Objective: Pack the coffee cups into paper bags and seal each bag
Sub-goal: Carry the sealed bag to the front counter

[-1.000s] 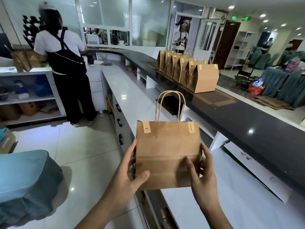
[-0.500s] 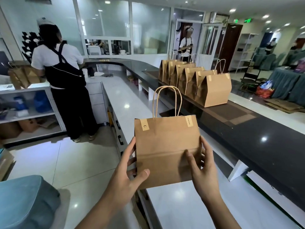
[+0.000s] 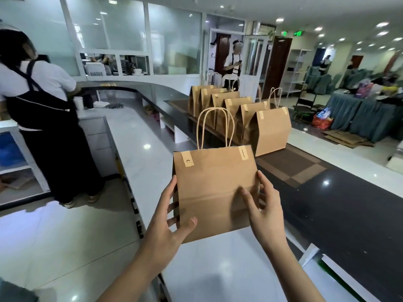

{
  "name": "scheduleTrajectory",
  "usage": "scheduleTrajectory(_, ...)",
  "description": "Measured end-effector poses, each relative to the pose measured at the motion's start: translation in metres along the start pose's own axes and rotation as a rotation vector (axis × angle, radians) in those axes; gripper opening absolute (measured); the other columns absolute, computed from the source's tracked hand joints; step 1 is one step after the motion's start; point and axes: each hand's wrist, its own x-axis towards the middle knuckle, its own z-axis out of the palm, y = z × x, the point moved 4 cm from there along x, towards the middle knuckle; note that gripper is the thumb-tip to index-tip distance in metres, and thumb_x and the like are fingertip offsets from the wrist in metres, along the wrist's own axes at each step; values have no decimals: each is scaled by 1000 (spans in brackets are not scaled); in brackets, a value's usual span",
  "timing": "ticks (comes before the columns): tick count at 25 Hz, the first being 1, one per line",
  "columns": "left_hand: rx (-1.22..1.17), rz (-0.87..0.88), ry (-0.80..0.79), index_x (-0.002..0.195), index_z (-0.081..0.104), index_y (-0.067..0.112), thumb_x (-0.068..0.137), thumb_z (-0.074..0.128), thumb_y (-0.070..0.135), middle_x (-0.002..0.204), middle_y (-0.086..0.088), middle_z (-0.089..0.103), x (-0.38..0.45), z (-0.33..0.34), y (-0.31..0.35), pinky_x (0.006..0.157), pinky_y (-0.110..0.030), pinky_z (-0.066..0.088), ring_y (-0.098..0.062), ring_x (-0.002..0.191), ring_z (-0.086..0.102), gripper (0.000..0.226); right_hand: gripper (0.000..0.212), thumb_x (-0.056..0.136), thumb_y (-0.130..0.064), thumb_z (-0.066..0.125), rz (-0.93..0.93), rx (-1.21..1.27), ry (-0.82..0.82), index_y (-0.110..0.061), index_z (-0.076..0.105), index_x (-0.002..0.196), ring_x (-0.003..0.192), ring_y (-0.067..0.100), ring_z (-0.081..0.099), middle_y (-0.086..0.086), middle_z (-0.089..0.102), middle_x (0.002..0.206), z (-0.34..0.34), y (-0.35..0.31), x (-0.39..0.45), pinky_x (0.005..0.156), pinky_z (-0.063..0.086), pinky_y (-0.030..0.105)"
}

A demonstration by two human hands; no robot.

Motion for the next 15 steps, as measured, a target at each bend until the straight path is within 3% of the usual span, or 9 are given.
scheduleTrajectory(7,-59,41,-100,150,27,60,80,72,23,147,40,38,78,54,-22,91,-10,49,8,130,48,91,69,92,-58,66,68,-184,64,-42,39,153,125,11,56,-12,57,141,-24,23,81,106,48,37)
scheduleTrajectory(11,-74,82,-139,153,24,56,87,75,12,148,28,41,124,79,-31,96,-16,50,0,131,50,94,72,91,-59,67,118,-219,107,-39,38,153,128,9,55,-13,56,145,-29,34,124,107,48,36)
scheduleTrajectory(15,-97,136,-197,156,20,52,86,69,23,156,22,32,165,100,-33,99,-17,47,-14,141,43,90,63,93,-50,68,173,-209,181,-31,45,148,122,6,55,-14,58,136,-34,43,165,103,47,30)
